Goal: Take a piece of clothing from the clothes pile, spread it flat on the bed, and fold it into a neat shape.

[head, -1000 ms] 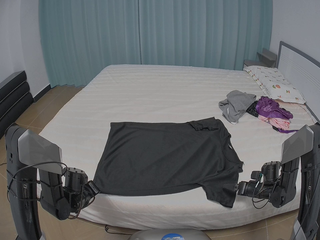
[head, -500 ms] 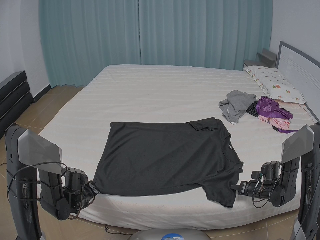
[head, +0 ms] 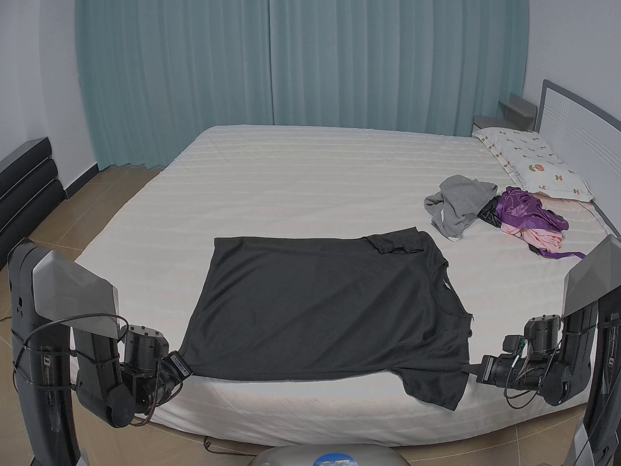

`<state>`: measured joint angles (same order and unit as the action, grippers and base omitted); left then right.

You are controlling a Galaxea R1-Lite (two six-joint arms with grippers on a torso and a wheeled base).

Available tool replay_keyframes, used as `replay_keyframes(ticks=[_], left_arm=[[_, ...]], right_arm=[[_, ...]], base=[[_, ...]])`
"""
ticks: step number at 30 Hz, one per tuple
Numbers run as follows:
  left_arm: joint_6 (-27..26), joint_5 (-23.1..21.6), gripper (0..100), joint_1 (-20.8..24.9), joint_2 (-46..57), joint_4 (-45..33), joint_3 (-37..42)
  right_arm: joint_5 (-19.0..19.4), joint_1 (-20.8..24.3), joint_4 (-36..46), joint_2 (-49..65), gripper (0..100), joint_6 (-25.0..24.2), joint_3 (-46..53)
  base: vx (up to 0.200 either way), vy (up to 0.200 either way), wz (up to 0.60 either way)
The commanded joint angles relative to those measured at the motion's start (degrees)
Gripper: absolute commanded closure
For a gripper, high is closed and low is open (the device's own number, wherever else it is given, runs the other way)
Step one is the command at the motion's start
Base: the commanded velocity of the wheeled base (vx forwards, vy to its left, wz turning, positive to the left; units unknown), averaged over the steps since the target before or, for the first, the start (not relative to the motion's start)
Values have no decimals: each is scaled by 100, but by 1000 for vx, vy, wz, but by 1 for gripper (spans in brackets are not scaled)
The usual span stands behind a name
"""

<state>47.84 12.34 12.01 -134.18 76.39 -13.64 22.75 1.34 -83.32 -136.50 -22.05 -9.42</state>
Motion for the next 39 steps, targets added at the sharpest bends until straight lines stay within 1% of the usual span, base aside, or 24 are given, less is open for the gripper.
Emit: replay_keyframes(ticks=[1, 2, 4, 9, 13, 15, 17, 20, 21, 22, 25, 27, 29, 35, 36, 39], left_arm=[[-46, 6, 100, -129, 76, 8, 28], [-90, 6, 100, -146, 76, 8, 46], [-187, 6, 100, -164, 112, 17, 125], [-257, 6, 100, -164, 164, 17, 230], [-477, 6, 100, -146, 120, 17, 362], [-503, 6, 100, -120, 112, 17, 380], [-512, 6, 100, -102, 103, 17, 380], [-538, 6, 100, -102, 68, 25, 371], [-538, 6, 100, -102, 68, 25, 371], [-547, 6, 100, -102, 6, 25, 371], [-556, 6, 100, -93, -20, 25, 380], [-732, 6, 100, -58, -12, 25, 485], [-899, 6, 100, -58, 6, 96, 582], [-1198, 14, 100, -58, -47, 676, 977], [-1347, 23, 100, -58, -82, 816, 1100], [-1496, 23, 100, -58, -143, 966, 1241]], right_arm=[[423, -187, -439, 264, 100, 26, 696], [441, -196, -615, 229, 100, 34, 819], [467, -231, -668, 229, 100, 43, 898], [529, -310, -633, 159, 100, 52, 942], [529, -345, -597, 88, 100, 78, 942], [529, -345, -571, 97, 100, 78, 942], [529, -345, -351, 185, 100, 96, 942], [520, -354, 62, 334, 100, 289, 942], [520, -354, 62, 334, 100, 289, 942], [503, -354, 422, 466, 100, 447, 942], [520, -415, 791, 712, 100, 588, 942], [529, -477, 1134, 932, 100, 641, 942], [529, -477, 1257, 976, 100, 667, 942], [503, -486, 1547, 1002, 100, 861, 942], [485, -486, 1635, 1029, 100, 904, 942], [476, -486, 1793, 1108, 100, 940, 942]], base=[[0, 0, 0], [0, 0, 0], [0, 0, 0], [0, 0, 0], [0, 0, 0], [0, 0, 0], [0, 0, 0], [0, 0, 0], [0, 0, 0], [0, 0, 0], [0, 0, 0], [0, 0, 0], [0, 0, 0], [0, 0, 0], [0, 0, 0], [0, 0, 0]])
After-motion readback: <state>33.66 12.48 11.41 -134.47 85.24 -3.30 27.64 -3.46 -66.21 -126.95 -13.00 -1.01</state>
